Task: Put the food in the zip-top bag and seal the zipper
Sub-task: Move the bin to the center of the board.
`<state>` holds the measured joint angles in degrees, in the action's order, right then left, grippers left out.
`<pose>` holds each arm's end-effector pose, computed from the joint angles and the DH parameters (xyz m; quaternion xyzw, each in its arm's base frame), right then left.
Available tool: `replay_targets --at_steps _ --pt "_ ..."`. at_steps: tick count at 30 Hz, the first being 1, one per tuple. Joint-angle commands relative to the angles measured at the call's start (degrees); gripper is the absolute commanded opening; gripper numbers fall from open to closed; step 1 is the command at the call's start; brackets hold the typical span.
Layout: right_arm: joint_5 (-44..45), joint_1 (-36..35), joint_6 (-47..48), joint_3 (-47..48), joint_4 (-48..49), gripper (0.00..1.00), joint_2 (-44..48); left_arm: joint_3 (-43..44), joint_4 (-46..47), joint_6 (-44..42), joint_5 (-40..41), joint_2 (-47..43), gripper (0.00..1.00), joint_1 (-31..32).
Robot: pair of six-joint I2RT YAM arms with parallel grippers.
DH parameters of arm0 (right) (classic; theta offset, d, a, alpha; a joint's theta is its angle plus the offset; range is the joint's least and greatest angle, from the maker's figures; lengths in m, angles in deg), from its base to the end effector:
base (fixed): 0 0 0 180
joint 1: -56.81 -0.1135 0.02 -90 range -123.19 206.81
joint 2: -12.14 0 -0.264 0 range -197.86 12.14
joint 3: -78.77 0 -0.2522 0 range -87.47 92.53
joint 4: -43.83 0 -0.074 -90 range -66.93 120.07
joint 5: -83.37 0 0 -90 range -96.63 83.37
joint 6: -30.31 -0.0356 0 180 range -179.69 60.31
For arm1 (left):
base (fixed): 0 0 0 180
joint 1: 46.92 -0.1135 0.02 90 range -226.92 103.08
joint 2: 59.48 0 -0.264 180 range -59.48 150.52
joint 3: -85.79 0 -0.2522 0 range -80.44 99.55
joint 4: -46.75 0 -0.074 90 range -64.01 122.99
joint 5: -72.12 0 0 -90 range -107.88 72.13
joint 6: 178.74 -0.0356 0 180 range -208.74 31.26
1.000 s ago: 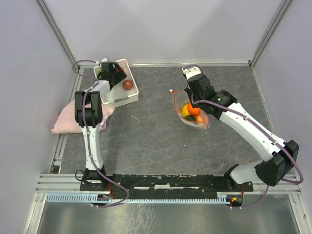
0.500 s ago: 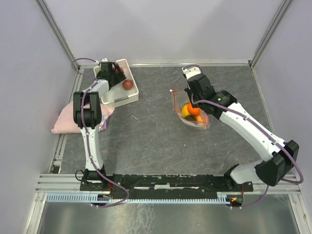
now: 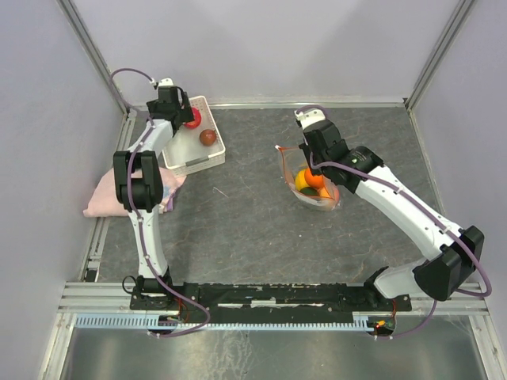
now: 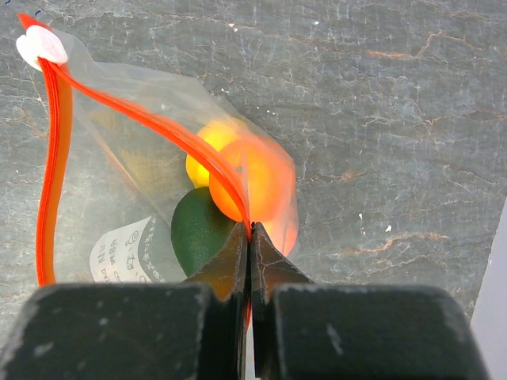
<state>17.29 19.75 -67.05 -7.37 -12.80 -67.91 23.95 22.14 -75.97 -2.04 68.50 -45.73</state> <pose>0.2461 0.1677 0.3613 -0.1496 0.8878 -0.0278 0.4342 0.5203 -0.0011 0.2174 -0.1523 0.8653 0.0649 0.4731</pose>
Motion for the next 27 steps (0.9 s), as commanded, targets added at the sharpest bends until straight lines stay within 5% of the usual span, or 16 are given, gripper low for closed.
replay_targets --at_steps 1,5,11,27 --pt "-0.41 -0.19 0.53 0.68 1.87 0.02 -0.53 8.18 -1.14 -7.78 5.42 1.26 1.0 -0.4" --pt "0.12 -0.14 0.63 0.65 1.91 0.02 -0.78 10.41 -6.32 -5.05 2.17 2.51 1.0 -0.47" --pt "0.01 -0.2 0.77 1.27 1.78 0.02 -1.98 -5.76 -2.9 4.01 -7.06 -7.85 0.98 0.43" --pt "-0.29 -0.18 0.51 0.59 2.43 0.02 -0.51 -19.9 -8.44 11.04 -10.47 -15.88 0.97 6.17"
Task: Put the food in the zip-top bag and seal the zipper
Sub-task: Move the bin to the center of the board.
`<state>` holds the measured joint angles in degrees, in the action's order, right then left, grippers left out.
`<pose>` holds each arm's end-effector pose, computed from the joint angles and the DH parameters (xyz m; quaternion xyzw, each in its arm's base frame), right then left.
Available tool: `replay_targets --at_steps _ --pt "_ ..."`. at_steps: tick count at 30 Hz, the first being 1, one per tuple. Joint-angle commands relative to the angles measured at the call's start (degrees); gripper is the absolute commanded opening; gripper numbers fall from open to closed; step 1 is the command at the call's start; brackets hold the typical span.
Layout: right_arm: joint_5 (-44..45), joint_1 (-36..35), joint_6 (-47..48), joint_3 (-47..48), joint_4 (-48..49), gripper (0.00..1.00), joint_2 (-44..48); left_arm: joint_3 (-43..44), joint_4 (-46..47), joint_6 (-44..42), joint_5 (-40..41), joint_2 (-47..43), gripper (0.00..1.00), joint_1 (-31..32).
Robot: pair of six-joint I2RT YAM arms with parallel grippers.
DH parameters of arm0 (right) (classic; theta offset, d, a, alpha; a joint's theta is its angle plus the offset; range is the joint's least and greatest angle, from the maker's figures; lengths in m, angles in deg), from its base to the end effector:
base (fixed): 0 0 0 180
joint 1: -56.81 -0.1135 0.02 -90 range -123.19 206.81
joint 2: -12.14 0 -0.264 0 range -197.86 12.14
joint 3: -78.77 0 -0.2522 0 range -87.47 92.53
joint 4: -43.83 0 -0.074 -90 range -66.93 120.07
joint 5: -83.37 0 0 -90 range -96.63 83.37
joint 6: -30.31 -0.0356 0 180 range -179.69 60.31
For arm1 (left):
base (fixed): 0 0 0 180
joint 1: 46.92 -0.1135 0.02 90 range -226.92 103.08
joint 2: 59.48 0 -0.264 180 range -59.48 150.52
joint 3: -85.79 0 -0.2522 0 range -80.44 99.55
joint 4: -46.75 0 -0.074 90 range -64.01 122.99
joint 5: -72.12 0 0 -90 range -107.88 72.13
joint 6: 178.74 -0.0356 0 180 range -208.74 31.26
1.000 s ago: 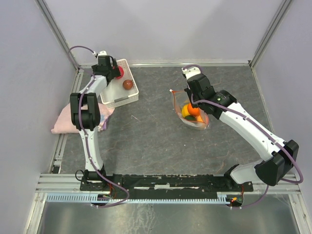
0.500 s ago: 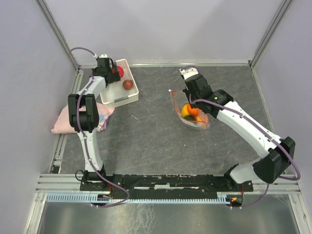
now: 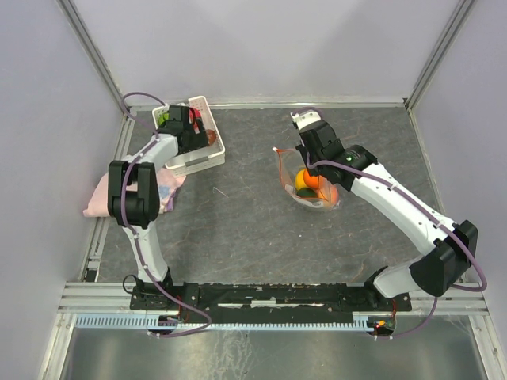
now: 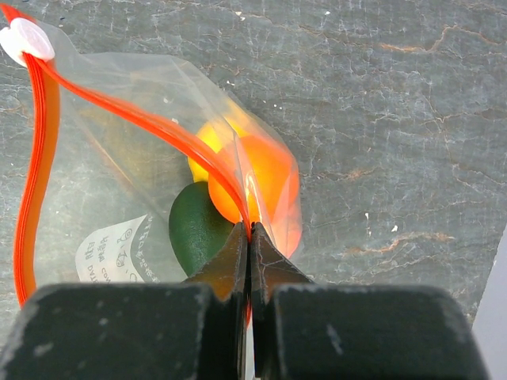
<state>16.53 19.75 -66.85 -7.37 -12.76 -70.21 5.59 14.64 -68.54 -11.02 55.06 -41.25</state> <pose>0.2537 0.1741 0.3499 -0.1595 0.8945 -0.0310 0.4166 0.4466 -0.0401 0.2097 -0.1392 0.9180 -0.0279 0.3702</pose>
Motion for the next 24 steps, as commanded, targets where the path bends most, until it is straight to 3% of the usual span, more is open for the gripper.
replay_targets --at_steps 1,17,24 --pt "0.56 -0.16 0.38 0.49 2.39 0.02 1.91 -1.88 -1.06 3.8 -1.59 -2.41 0.97 2.53" --pt "1.0 -0.2 0.4 0.46 2.66 0.02 2.67 -7.34 0.63 7.52 -7.05 -4.96 0.95 18.14" --pt "1.19 -0.19 0.47 0.07 2.76 0.02 3.12 -9.9 -1.35 9.32 -5.72 -10.16 0.95 19.58"
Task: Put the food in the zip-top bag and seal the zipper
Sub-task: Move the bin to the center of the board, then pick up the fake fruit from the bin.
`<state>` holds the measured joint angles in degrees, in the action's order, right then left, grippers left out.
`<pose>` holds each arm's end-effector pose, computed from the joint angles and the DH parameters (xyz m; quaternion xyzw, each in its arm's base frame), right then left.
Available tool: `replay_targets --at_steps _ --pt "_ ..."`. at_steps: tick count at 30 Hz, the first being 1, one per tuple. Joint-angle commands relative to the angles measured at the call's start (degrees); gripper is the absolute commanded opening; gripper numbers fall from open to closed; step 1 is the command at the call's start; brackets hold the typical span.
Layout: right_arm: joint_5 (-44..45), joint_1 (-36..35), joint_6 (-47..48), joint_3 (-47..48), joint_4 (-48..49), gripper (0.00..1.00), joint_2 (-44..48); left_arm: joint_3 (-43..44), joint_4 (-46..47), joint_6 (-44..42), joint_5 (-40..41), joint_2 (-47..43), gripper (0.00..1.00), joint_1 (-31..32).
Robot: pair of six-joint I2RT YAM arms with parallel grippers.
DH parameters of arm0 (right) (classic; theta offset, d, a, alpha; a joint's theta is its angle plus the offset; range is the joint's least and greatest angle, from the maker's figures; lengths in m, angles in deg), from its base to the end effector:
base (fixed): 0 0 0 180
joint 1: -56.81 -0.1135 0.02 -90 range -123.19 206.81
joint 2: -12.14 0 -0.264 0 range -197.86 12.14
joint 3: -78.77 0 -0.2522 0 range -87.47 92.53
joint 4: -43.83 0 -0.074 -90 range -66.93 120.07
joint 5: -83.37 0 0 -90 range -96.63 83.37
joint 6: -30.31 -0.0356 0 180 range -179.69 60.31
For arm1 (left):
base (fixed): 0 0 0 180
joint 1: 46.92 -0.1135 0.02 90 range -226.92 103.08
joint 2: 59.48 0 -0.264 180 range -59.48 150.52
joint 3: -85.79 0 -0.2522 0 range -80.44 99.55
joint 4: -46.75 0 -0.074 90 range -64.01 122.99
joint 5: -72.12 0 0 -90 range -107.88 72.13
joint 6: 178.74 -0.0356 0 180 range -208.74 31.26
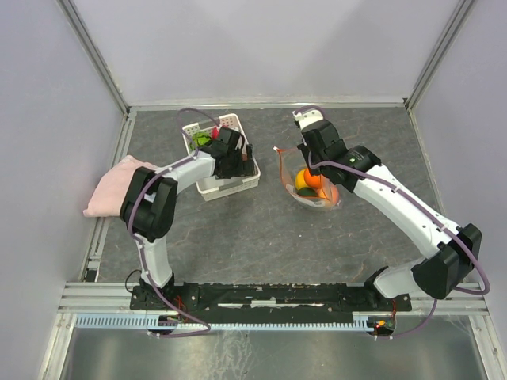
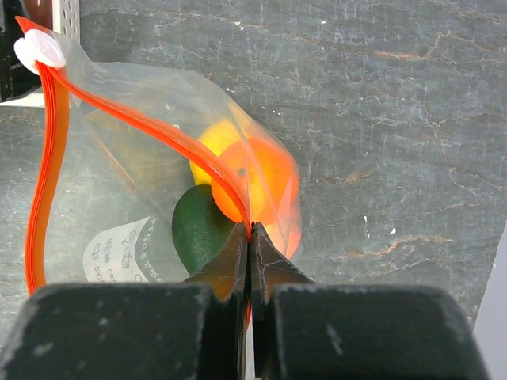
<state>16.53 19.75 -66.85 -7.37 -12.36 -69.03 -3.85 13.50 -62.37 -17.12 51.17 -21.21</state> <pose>0.2502 0.1714 0.3563 -0.1556 0.8901 -0.0253 0.4277 0.3739 -0.1795 0.1849 -0.0075 0.9498 -0.1317 0.2838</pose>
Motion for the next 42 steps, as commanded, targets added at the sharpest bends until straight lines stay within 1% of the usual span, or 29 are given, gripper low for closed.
replay_targets --at_steps 1,8,12,15,21,24,29,35,42 --pt "1.07 -0.2 0.47 0.19 2.37 0.02 1.86 -0.07 -0.69 3.09 1.66 -7.24 0.95 -0.41" --pt "0.88 -0.19 0.34 0.44 2.26 0.02 1.95 3.63 -3.43 1.25 11.02 -11.94 0.96 -1.11" --pt "0.99 -0.2 0.35 0.24 2.2 0.02 2.38 6.12 -4.68 -0.48 16.62 -11.04 0.97 -3.01" --pt "1.01 -0.2 0.35 0.25 2.22 0.02 2.41 7.67 -4.9 -2.41 18.98 -9.75 0.97 -4.51" --pt "0.91 -0.16 0.33 0.06 2.26 0.02 2.39 9.9 -9.27 -3.98 18.72 -6.81 0.98 -6.2" --pt "0.64 -0.2 0.33 0.1 2.38 0.02 2.01 9.68 -9.34 -4.48 19.38 -5.88 0.98 -6.28" --pt "0.18 -0.2 0.15 0.24 2.09 0.02 1.77 13.54 -9.91 -5.57 21.37 -1.63 0.99 -7.51" --pt "0.61 -0.19 0.21 0.03 2.15 0.02 2.13 17.98 -11.93 -5.38 21.5 3.59 0.99 -8.69" --pt "0.4 -0.16 0.13 0.05 2.25 0.02 1.63 19.87 -12.26 -5.63 22.74 8.14 1.0 -9.19"
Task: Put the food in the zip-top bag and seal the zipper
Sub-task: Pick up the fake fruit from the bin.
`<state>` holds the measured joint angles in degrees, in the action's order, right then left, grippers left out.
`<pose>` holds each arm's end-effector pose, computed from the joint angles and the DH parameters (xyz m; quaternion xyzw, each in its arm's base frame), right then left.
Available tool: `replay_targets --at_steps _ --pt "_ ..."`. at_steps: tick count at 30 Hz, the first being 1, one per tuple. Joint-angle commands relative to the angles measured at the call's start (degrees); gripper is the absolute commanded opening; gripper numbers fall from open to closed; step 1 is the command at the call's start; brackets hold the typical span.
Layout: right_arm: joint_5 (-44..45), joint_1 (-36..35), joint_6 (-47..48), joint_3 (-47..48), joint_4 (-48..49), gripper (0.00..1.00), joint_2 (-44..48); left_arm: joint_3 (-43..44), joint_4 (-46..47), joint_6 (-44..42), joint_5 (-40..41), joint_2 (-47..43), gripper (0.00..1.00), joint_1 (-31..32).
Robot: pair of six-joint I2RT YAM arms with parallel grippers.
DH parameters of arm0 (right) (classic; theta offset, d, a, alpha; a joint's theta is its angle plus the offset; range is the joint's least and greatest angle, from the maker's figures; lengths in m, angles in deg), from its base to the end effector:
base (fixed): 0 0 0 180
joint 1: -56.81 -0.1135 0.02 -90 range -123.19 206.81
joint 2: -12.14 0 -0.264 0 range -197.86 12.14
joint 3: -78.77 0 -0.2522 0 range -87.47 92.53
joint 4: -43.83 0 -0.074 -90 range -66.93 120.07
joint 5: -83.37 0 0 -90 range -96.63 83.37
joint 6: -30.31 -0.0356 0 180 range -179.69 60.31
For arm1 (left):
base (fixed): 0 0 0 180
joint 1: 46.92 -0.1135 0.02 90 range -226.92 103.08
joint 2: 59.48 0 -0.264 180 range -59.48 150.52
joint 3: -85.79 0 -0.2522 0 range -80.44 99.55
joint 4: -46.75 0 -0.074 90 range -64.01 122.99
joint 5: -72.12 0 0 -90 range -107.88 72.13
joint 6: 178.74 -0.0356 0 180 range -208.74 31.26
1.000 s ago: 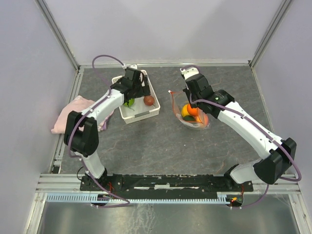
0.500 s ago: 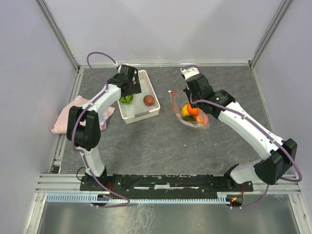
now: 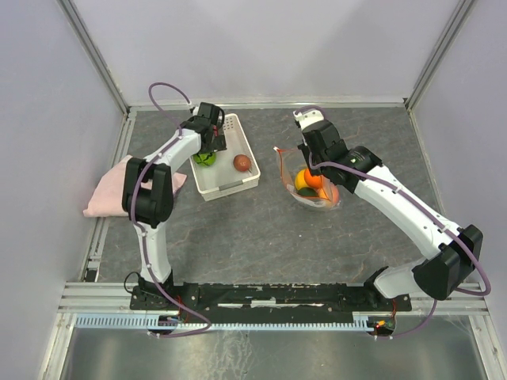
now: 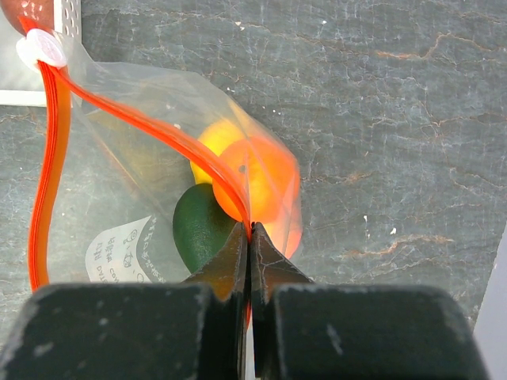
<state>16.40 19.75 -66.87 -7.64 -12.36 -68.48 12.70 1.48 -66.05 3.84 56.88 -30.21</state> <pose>0.2482 0.1700 0.3575 -0.1553 0.8894 -0.0233 0.4294 0.4327 -0.1161 0.2212 -0.1058 0.9317 0.0687 0.3407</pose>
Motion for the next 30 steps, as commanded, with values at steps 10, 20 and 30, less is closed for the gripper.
replay_targets --at_steps 10,20,30 --pt "0.61 -0.18 0.18 0.28 2.22 0.02 0.91 5.36 -0.13 -2.22 0.29 6.13 1.0 -0.14" --pt "0.4 -0.15 0.1 0.7 2.05 0.02 0.74 2.8 0.03 -0.49 -2.51 4.26 0.95 -0.18" --pt "-0.14 -0.2 -0.1 0.94 2.01 0.02 0.6 1.77 -1.17 -0.16 -5.38 3.38 0.97 -0.19"
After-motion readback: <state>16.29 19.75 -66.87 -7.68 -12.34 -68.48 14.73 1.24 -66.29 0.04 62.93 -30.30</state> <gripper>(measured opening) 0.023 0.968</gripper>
